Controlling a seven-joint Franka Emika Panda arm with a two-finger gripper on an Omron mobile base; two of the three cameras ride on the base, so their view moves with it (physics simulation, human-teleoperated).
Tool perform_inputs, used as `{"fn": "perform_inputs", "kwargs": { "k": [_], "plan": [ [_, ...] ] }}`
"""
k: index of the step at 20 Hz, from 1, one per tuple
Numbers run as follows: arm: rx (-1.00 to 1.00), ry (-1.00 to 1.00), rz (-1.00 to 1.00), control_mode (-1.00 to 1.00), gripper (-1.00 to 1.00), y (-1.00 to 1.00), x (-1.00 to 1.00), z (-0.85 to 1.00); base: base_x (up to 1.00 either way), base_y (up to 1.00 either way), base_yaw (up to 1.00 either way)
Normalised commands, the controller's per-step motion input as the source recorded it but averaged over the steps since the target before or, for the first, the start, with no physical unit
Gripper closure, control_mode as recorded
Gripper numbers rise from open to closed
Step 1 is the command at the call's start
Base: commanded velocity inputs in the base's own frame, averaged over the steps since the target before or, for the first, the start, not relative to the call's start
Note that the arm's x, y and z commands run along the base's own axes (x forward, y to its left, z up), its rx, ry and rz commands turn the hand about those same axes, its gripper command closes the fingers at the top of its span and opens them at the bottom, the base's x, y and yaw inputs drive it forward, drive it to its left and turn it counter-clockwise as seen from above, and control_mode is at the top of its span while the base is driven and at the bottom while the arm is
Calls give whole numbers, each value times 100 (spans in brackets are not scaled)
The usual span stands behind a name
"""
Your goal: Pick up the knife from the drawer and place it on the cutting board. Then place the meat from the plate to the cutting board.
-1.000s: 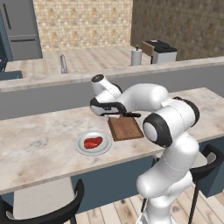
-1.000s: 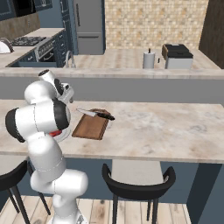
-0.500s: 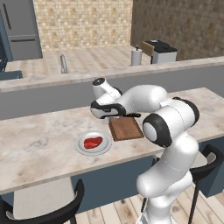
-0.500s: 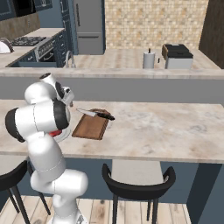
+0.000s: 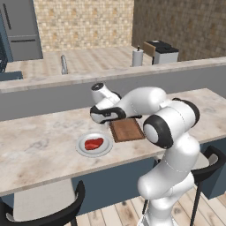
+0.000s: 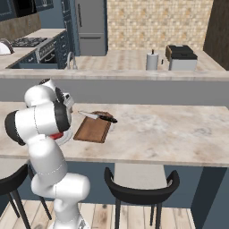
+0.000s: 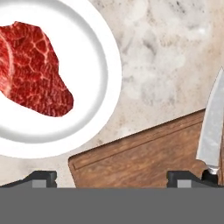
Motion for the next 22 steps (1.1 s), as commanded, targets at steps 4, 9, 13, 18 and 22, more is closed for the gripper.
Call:
{"fn": "perform_inputs", "kwargs": {
  "k": [4, 9, 13, 18, 22],
  "plan": [
    [0, 0, 1, -100, -100, 31, -12, -20, 0, 0, 0],
    [0, 2, 0, -100, -100, 31, -8, -20, 0, 0, 0],
    [0, 0, 2, -100, -100, 18, -5, -23, 0, 0, 0],
    [0, 0, 2, -100, -100, 15, -10, -23, 0, 0, 0],
    [0, 0, 3, -100, -100, 10, -19, -24, 0, 0, 0]
  ]
}}
